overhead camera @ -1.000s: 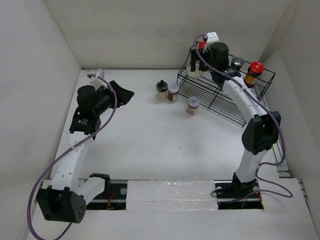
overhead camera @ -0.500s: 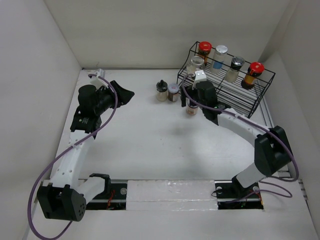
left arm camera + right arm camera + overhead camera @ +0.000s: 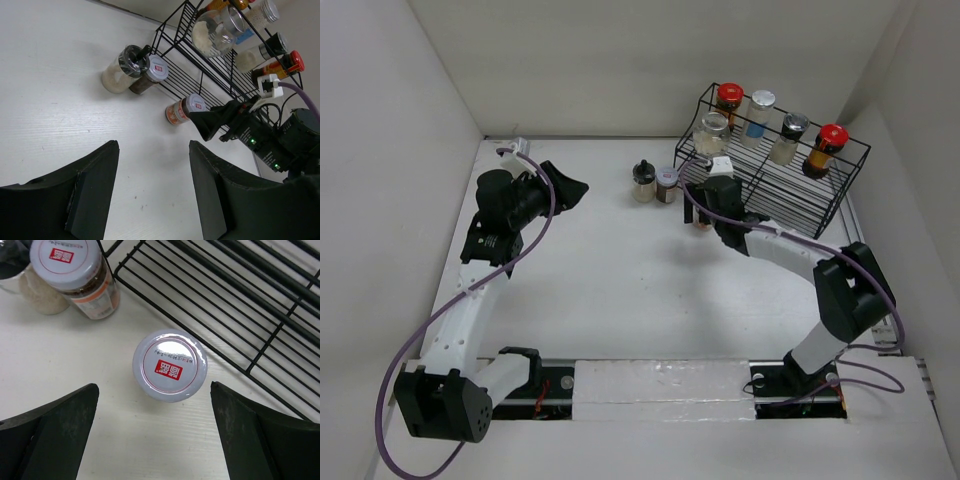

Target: Organize the condiment bottles

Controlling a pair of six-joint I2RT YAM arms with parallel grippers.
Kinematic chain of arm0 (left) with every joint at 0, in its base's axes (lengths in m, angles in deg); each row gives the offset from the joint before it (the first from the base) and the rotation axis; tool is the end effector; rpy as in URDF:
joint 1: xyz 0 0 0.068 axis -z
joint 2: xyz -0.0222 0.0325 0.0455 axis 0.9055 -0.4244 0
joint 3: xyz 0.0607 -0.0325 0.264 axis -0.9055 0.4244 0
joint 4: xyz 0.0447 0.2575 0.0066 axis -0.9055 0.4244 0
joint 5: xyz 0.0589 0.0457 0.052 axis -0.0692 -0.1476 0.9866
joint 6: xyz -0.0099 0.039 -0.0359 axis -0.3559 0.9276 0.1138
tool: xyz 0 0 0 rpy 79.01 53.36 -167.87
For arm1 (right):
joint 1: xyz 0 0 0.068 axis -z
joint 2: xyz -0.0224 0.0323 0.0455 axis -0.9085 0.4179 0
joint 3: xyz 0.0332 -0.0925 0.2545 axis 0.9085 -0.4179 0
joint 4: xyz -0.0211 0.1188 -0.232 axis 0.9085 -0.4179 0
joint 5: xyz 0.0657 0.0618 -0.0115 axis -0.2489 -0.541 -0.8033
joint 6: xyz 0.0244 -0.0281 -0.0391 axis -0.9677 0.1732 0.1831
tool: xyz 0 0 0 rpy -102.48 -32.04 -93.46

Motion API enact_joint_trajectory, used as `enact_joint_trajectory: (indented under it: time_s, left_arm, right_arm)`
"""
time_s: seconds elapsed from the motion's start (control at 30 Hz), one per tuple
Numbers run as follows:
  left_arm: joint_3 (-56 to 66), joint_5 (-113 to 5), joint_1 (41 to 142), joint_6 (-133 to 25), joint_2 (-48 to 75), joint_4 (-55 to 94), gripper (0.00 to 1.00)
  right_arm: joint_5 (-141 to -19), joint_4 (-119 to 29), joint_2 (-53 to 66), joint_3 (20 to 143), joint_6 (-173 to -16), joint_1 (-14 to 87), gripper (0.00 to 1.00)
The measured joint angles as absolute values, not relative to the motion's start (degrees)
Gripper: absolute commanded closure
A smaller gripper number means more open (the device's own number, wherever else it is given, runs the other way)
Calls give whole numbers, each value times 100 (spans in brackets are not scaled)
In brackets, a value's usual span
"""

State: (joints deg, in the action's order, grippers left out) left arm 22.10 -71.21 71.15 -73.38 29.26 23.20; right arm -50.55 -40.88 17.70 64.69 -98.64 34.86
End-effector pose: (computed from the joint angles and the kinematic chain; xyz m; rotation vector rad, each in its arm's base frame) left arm 0.2394 -0.0417 0.3677 -0.0224 1.7491 -0.8495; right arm 0.3172 0.1712 0.2372 -0.1229 2.0583 0.0524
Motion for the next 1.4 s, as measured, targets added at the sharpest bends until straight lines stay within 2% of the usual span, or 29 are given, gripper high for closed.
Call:
enact_joint_trajectory:
  time_s: [0.5, 0.57, 0.7, 0.93, 1.1, 1.23, 1.4]
  left_arm:
    - [2210, -7123, 7115, -7338, 2885, 2320, 46]
    - [2210, -7123, 7115, -7338, 2883, 2320, 46]
    - [2210, -7141, 7115, -7336, 2883, 2320, 46]
    - [2210, -7141, 7115, -7338, 2878, 2320, 46]
    - [2210, -7163, 7115, -7338, 2826, 2318, 46]
    - [2210, -7165, 7115, -7336, 2826, 2316, 46]
    - [2210, -7163, 7115, -7338, 2837, 2316, 46]
  right_arm:
    - [-4677, -3804, 2585, 6740, -9923, 3569, 12]
    - [-4585, -3675, 2677, 6792, -9883, 3569, 24]
    - [-4461, -3568, 2740, 6797, -9813, 3569, 40]
    - [-4373, -3703, 2616, 6784, -9667, 3246, 42]
    - [-4701, -4123, 1457, 6700, -9321, 2784, 44]
    - [-5206, -4007, 476, 6952, -9243, 3211, 44]
    - [-5374, -3771, 275, 7533, -9129, 4157, 44]
